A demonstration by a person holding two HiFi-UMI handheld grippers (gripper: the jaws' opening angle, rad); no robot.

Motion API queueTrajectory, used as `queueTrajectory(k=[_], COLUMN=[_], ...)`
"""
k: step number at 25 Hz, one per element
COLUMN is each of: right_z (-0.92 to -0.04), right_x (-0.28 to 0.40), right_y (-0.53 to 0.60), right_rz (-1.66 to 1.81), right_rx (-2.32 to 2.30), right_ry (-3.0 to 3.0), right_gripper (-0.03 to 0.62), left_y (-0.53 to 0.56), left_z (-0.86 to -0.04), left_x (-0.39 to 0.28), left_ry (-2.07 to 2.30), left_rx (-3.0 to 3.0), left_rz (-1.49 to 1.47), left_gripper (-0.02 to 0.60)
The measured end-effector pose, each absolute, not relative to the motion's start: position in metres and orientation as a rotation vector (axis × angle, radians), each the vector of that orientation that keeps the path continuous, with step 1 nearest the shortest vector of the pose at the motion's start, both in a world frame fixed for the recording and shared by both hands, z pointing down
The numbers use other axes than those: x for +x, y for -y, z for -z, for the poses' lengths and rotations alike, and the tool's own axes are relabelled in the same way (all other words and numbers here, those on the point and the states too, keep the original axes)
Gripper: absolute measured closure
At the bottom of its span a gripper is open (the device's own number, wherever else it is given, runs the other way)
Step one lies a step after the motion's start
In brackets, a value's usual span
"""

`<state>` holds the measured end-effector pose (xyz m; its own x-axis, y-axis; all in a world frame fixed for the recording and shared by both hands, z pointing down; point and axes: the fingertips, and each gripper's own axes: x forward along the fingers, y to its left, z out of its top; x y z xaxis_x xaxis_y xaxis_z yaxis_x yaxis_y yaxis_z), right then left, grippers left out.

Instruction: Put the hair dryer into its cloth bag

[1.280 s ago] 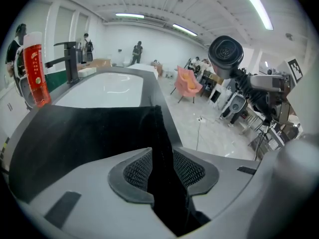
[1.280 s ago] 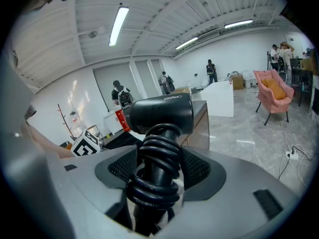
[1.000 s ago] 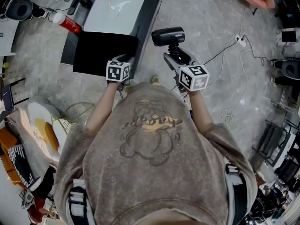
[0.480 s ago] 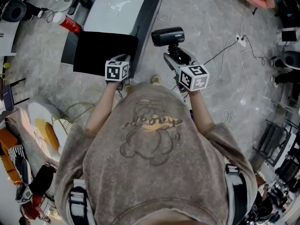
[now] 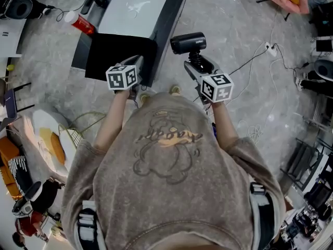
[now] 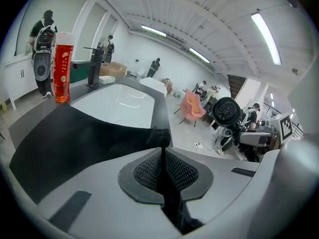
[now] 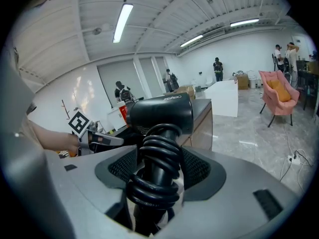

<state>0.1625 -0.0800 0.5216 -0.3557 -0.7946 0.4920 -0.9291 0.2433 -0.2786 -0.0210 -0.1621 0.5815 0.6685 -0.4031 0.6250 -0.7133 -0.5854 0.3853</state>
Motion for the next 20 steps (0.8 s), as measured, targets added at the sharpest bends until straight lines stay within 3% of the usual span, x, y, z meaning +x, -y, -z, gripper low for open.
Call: queueTrajectory(k=[20], right_z=[-0.568], right_x=[0.123], right_y=[0.065], right_rz=[-0.665], right_rx=[1.223], right_ry=[2.193], right_gripper=[0.322], left_y=[0.168], left_z=[-0.533], left_x=[-0.032], left_ry=[0.835], left_rx=[2.211], left_rz=[-0.402], left_gripper=[0.545])
